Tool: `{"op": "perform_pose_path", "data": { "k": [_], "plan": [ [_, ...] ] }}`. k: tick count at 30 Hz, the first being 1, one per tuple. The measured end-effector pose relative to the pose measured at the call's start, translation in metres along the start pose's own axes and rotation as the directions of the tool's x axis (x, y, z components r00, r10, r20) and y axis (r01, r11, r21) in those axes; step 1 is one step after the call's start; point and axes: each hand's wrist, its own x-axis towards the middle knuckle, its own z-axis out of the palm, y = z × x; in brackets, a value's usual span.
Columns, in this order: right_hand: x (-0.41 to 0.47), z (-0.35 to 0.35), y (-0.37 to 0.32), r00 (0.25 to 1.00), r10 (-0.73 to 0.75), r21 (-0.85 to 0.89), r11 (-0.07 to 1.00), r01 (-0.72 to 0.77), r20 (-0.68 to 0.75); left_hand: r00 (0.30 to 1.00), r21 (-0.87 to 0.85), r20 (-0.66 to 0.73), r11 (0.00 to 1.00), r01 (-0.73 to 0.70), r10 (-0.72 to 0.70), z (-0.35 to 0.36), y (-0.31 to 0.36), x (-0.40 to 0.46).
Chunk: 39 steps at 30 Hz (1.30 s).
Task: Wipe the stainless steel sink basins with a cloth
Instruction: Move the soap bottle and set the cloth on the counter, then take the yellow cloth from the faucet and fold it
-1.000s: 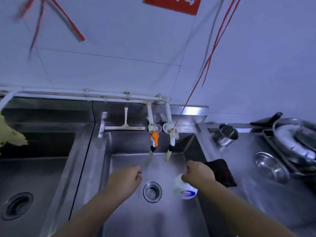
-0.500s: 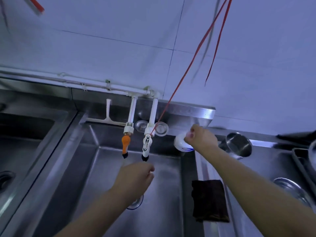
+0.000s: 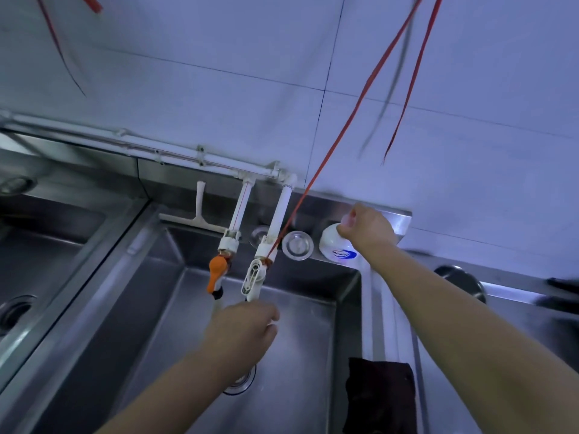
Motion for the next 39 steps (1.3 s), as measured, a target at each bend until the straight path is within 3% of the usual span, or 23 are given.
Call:
{"op": "perform_pose_path", "data": {
  "k": [6, 13, 15, 18, 21, 23, 28, 31, 35, 39],
  "plan": [
    [-0.007, -0.005, -0.001, 1.0, -0.018, -0.098, 0.995, 0.017, -0.016, 1.0, 0.012, 0.007, 1.0, 0.003, -0.003, 0.001, 0.003, -0.001],
    [-0.067, -0.009, -0.003, 0.948, -0.186, -0.103, 0.981, 0.165, -0.259, 0.998, 0.001, 0.003, 0.998, 0.059, -0.059, -0.011, -0.011, -0.019],
    [-0.092, -0.014, -0.018, 0.877, -0.246, -0.068, 0.969, 0.239, -0.414, 0.998, 0.022, -0.005, 0.997, 0.068, -0.068, -0.019, -0.021, -0.029],
    [-0.133, -0.027, -0.053, 0.681, -0.422, -0.131, 0.89, 0.436, -0.599, 0.997, 0.045, -0.023, 0.996, 0.073, -0.072, -0.035, -0.041, -0.044],
    [-0.165, -0.03, -0.102, 0.588, -0.589, -0.213, 0.783, 0.584, -0.554, 0.994, 0.05, -0.062, 0.994, 0.093, -0.089, -0.055, -0.065, -0.06],
    [-0.181, -0.025, -0.137, 0.573, -0.652, -0.233, 0.736, 0.636, -0.497, 0.989, 0.031, -0.089, 0.992, 0.12, -0.117, -0.07, -0.085, -0.072],
    [-0.205, 0.003, -0.234, 0.646, -0.734, -0.261, 0.678, 0.687, -0.208, 0.961, -0.038, -0.206, 0.982, 0.183, -0.187, -0.12, -0.163, -0.109],
    [-0.214, 0.037, -0.301, 0.642, -0.766, -0.259, 0.623, 0.738, -0.015, 0.939, -0.068, -0.259, 0.974, 0.216, -0.227, -0.156, -0.233, -0.133],
    [-0.224, 0.088, -0.402, 0.645, -0.762, -0.268, 0.608, 0.747, 0.067, 0.879, -0.121, -0.332, 0.94, 0.32, -0.342, -0.201, -0.343, -0.159],
    [-0.23, 0.135, -0.499, 0.674, -0.734, -0.11, 0.665, 0.739, 0.085, 0.786, -0.199, -0.424, 0.893, 0.404, -0.45, -0.237, -0.445, -0.177]
  ]
}}
